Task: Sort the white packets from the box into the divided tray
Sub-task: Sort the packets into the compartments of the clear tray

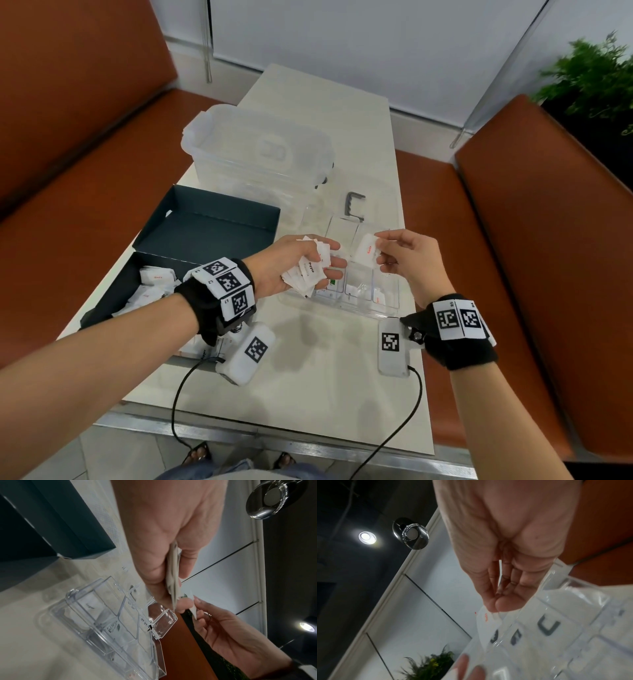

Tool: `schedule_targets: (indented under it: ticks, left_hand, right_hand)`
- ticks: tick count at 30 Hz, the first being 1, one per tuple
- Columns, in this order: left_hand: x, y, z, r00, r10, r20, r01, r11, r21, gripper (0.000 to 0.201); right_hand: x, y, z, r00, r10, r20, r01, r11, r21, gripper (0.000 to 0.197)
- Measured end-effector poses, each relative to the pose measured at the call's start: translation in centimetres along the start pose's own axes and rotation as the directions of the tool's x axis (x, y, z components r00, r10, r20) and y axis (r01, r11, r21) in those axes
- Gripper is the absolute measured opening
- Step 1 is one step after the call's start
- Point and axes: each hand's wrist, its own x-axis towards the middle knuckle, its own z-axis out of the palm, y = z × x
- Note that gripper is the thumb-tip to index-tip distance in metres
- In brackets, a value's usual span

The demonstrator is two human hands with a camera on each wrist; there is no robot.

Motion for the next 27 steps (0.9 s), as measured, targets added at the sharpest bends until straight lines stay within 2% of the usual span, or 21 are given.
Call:
schedule_targets:
  ticks: [3, 5, 7, 11, 16, 18, 20, 22, 27]
  left_hand:
    - [0.0, 0.0, -0.2, 1.0, 0.008, -0.004, -0.008, 1.0, 0.009, 0.039]
    - [0.1, -0.1, -0.2, 1.0, 0.004, -0.002, -0.004, 1.0, 0.009, 0.038]
    - [0.1, -0.3, -0.1, 1.0, 0.004, -0.003, -0.004, 1.0, 0.016, 0.038]
    - [0.3, -0.5, 0.0, 1.0, 0.0, 0.004, 0.0, 0.999, 0.041, 0.037]
    - [0.3, -0.5, 0.0, 1.0, -0.003, 0.001, 0.003, 0.999, 0.035, 0.037]
    - [0.2, -0.4, 0.1, 1.0, -0.004, 0.004, 0.003, 0.999, 0.041, 0.037]
    - [0.1, -0.4, 0.1, 1.0, -0.003, 0.007, 0.003, 0.999, 0.048, 0.038]
    - [-0.1, -0.3, 0.1, 1.0, -0.002, 0.005, 0.002, 0.999, 0.048, 0.038]
    - [-0.2, -0.4, 0.0, 1.0, -0.005, -0.017, 0.006, 0.998, 0.058, 0.04]
  right_hand:
    - [2.0, 1.7, -1.8, 0.991, -0.033, -0.127, -0.009, 0.949, -0.314, 0.009]
    - [2.9, 3.1, -2.5, 0.989, -0.032, -0.141, -0.053, 0.826, -0.56, 0.012]
    - [3.4, 4.5, -2.4, 0.993, 0.046, -0.11, -0.112, 0.683, -0.722, 0.016]
    - [3.2, 5.7, -1.3, 0.984, 0.174, -0.041, -0.12, 0.471, -0.874, 0.021]
    - [3.0, 6.3, -0.1, 0.987, 0.161, -0.011, -0.049, 0.237, -0.97, 0.022]
    - [3.1, 6.5, 0.2, 0.98, 0.198, 0.033, 0.005, 0.143, -0.99, 0.026]
    - [3.4, 6.7, 0.1, 0.961, 0.262, 0.086, 0.061, 0.105, -0.993, 0.038]
    - [3.7, 6.7, -0.2, 0.946, 0.297, 0.132, 0.102, 0.112, -0.988, 0.045]
    - [4.6, 6.7, -0.4, 0.92, 0.355, 0.166, 0.137, 0.107, -0.985, 0.05]
